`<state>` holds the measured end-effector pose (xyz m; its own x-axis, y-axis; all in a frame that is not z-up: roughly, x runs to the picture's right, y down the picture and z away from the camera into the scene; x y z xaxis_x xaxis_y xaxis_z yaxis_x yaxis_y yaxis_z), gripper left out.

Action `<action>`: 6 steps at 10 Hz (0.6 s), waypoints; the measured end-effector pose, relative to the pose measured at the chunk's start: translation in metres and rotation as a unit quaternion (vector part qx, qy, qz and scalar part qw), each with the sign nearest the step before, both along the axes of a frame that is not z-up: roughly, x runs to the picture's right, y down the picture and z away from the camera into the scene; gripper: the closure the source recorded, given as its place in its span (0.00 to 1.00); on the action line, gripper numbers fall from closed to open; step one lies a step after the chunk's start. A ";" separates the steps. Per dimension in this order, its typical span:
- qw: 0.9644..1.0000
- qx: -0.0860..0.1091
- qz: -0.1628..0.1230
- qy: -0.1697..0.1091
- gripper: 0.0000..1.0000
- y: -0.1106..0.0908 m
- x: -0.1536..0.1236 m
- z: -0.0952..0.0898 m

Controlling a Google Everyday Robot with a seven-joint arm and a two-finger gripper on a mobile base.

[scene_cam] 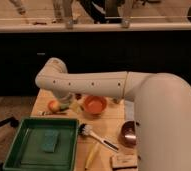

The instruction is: Place apple in plastic cup

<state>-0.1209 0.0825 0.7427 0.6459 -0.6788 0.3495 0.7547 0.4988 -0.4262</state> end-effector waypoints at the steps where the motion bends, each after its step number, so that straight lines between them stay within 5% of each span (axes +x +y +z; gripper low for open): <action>1: 1.000 0.000 0.000 0.000 0.20 0.000 0.000 0.000; 6: 1.000 0.000 -0.002 -0.009 0.20 -0.001 -0.002 0.001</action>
<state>-0.1227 0.0817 0.7434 0.6363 -0.6818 0.3610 0.7645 0.4947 -0.4132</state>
